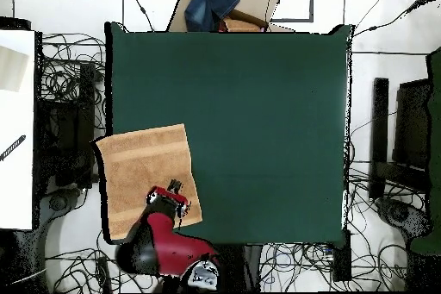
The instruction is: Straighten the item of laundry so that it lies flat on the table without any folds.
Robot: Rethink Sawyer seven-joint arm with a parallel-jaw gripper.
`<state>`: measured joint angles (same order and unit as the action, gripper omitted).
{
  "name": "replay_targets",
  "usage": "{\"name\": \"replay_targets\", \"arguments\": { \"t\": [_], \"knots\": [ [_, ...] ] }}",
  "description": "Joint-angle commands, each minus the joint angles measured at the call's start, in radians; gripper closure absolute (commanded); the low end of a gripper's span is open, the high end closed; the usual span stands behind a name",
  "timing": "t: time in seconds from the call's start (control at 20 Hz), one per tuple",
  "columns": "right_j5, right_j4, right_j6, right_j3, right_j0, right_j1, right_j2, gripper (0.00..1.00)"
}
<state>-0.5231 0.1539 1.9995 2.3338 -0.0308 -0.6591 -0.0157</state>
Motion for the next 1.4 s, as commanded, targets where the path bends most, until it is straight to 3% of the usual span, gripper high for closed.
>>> {"name": "replay_targets", "arguments": {
  "t": [0.05, 0.4, 0.6, 1.4],
  "knots": [
    [0.240, -0.148, 0.172, -0.124, 0.263, -0.044, 0.277, 1.00],
    [0.279, -0.087, 0.095, -0.217, 0.206, -0.019, 0.205, 1.00],
    [0.297, -0.090, 0.106, -0.244, 0.194, -0.006, 0.202, 1.00],
    [0.225, -0.108, 0.161, -0.228, 0.144, 0.027, 0.163, 1.00]
  ]
}}
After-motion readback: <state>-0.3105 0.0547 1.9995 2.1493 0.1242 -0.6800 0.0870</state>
